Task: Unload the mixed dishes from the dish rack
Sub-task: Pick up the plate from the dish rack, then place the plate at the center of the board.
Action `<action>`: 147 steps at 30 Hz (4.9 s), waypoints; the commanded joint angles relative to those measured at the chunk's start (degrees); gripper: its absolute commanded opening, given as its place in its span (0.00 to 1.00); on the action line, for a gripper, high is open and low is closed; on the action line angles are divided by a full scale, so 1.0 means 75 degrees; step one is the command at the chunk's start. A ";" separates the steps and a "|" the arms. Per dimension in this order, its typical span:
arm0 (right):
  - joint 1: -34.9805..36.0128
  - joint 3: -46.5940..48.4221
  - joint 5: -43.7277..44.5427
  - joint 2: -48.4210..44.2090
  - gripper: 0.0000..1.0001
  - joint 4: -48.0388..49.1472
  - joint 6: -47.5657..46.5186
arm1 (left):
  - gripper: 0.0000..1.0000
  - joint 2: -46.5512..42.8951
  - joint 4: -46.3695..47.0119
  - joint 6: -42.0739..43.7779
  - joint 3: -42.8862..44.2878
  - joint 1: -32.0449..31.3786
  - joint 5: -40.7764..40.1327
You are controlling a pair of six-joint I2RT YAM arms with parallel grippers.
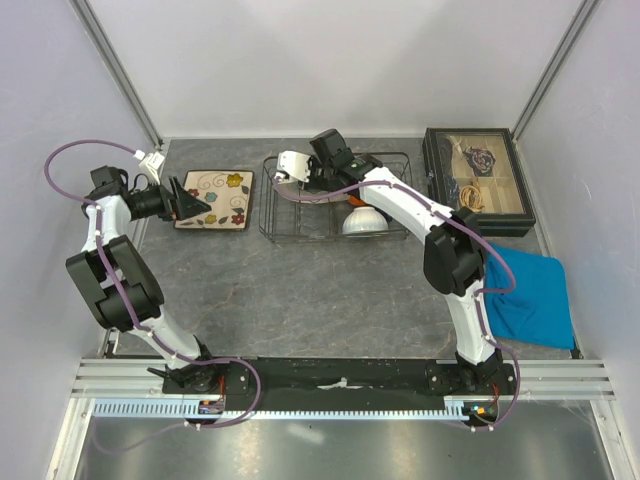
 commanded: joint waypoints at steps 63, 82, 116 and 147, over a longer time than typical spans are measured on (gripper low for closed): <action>0.0749 0.2032 0.1924 -0.0796 0.00 -0.0686 -0.0910 | 0.91 -0.0134 -0.0002 0.0239 0.0269 0.0054 -0.0120; 0.0819 0.2419 0.2089 -0.1194 0.00 -0.0709 -0.0816 | 0.91 -0.0310 -0.0002 0.0285 0.0245 0.0054 -0.0073; 0.1394 0.0872 -0.1659 -0.3632 0.00 -0.2197 0.2687 | 0.99 -0.5617 0.1955 0.1411 -0.2226 -0.1856 0.1837; 0.1394 0.0229 -0.2987 -0.3854 0.00 -0.1975 0.3086 | 0.40 -0.5161 0.3643 -0.0031 -0.3141 -0.4013 0.1064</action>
